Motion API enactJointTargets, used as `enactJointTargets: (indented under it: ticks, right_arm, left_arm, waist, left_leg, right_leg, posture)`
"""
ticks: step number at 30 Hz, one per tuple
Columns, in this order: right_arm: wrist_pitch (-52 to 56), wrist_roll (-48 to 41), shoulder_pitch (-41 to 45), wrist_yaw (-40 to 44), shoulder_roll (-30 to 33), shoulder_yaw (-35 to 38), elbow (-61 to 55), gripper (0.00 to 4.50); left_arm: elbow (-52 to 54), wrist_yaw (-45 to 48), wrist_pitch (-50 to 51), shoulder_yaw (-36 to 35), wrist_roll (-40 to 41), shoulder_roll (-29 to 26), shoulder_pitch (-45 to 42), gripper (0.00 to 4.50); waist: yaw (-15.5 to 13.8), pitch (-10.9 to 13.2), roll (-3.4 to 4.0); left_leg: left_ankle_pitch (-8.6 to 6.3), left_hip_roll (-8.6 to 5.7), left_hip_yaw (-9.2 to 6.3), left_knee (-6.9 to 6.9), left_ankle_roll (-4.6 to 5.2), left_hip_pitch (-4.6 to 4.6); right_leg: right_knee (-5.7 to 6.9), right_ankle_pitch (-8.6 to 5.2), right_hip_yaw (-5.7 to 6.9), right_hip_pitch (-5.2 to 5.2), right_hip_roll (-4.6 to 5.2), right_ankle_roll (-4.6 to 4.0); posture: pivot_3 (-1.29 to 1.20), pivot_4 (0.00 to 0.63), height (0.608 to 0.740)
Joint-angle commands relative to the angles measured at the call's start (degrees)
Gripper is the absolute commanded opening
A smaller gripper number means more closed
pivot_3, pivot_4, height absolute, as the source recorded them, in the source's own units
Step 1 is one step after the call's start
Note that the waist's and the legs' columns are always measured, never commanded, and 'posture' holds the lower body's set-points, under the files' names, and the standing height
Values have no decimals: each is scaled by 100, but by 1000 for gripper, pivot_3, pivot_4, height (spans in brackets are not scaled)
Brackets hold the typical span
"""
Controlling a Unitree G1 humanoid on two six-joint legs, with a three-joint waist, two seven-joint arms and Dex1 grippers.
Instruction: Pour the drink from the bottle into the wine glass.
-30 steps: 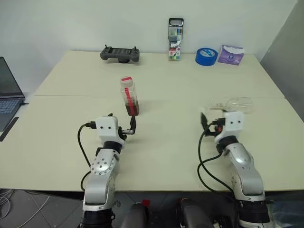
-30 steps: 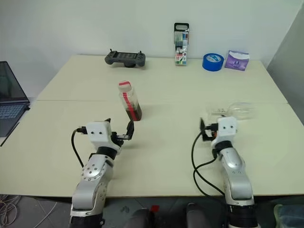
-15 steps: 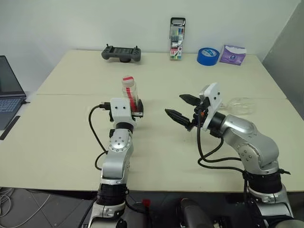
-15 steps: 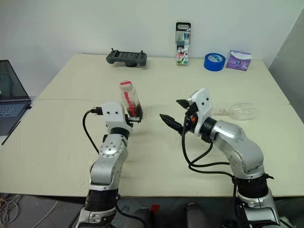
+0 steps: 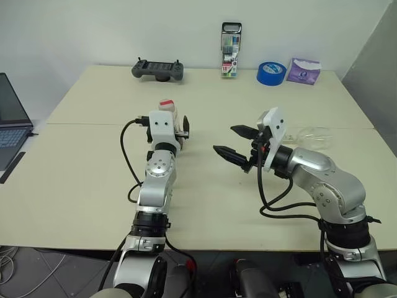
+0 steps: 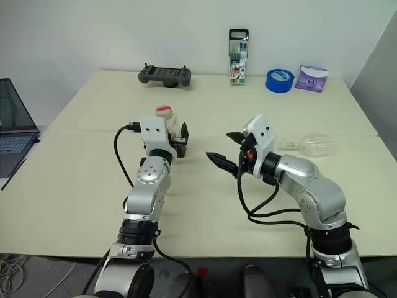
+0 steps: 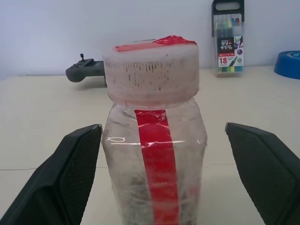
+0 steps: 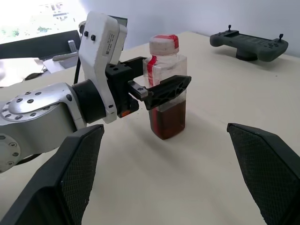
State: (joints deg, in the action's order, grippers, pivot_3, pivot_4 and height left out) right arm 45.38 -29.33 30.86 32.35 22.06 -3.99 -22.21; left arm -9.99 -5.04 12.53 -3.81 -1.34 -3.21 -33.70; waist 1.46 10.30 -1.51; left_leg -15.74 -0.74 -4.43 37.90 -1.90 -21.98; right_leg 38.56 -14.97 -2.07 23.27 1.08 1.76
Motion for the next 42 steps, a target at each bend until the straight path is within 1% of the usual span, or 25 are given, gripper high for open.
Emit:
enactJointTargets:
  ticks: [1,7,14,17,22,23,26,28,32,35,37,39,42]
  right_arm:
    - [-48,-35,3,19,22,-27,-214,4500]
    - [-39,-41,-116,-29,31,-25,-293,4500]
    - [-59,65,-341,-28,81,-204,-448,4500]
    - [-91,125,-362,-22,90,-255,-441,4500]
    - [-106,140,-332,-8,99,-260,-419,4500]
    - [-75,107,-274,-18,96,-214,-418,4500]
    - [33,83,-28,-248,98,50,-514,4500]
    - [467,81,245,-645,114,297,-550,4500]
    - [1183,-516,798,-929,-13,899,-573,4500]
    - [1505,-661,1200,-1161,-188,910,-510,4500]
    - [1717,-744,1369,-1371,-378,915,-443,4500]
    - [1926,-819,1359,-1404,-463,740,-520,4500]
    - [2038,-781,1196,-1502,-526,534,-582,4500]
  left_arm:
    - [-280,50,-386,-33,22,-55,-315,4482]
    - [-779,124,-795,23,12,-3,-574,4482]
    - [-793,35,-882,16,-18,70,-536,4482]
    - [-769,40,-909,32,-50,57,-504,3876]
    - [-782,73,-980,-4,-71,-52,-487,2304]
    - [-799,89,-1002,-23,-63,-91,-498,2156]
    - [-768,311,-1043,-42,32,-237,-540,2153]
    - [-552,975,-944,-74,505,-314,-576,2153]
    - [412,2698,-185,119,1574,-701,-272,2153]
    - [1221,3683,571,188,2515,-950,125,2153]
    - [1565,4195,822,343,2803,-1125,372,2153]
    - [1804,4616,887,675,2782,-1299,582,2153]
    - [1966,4771,985,887,2840,-1268,668,2153]
  waist:
    - [0,0,0]
    - [0,0,0]
    - [5,0,0]
    - [4,0,0]
    - [4,0,0]
    - [4,0,0]
    - [11,1,0]
    - [10,1,0]
    - [11,1,0]
    - [28,2,2]
    - [40,2,3]
    - [37,3,4]
    - [21,7,10]
  left_leg:
    - [0,0,0,0,0,0]
    - [0,-4,2,0,0,-1]
    - [0,-4,1,-1,0,-2]
    - [0,-5,0,0,0,-1]
    - [0,-6,2,0,0,-1]
    - [0,-6,2,1,-1,-2]
    - [0,-5,2,1,-1,-2]
    - [0,-5,1,1,-1,-2]
    - [2,-4,-1,0,-3,-12]
    - [10,0,2,-4,-18,-21]
    - [8,6,7,-5,-18,-24]
    - [0,12,2,-4,-4,-24]
    - [0,12,-5,-1,-2,-23]
  right_leg:
    - [0,0,0,0,0,0]
    - [-1,0,0,0,1,1]
    - [0,0,0,2,5,1]
    - [2,0,1,2,4,2]
    - [2,0,1,2,4,2]
    - [2,0,1,2,4,2]
    - [3,0,0,4,4,2]
    - [6,1,1,5,4,2]
    - [4,1,3,13,5,1]
    - [-2,0,-4,23,10,1]
    - [-2,0,-9,28,12,1]
    - [2,0,-11,29,9,0]
    - [11,0,-11,28,6,-2]
  posture:
    - [0,150,740]
    - [0,150,740]
    - [0,150,740]
    - [0,150,740]
    - [0,150,740]
    - [0,150,740]
    - [0,150,740]
    - [0,150,740]
    - [0,150,740]
    - [0,150,740]
    - [0,150,740]
    - [0,150,740]
    - [0,150,740]
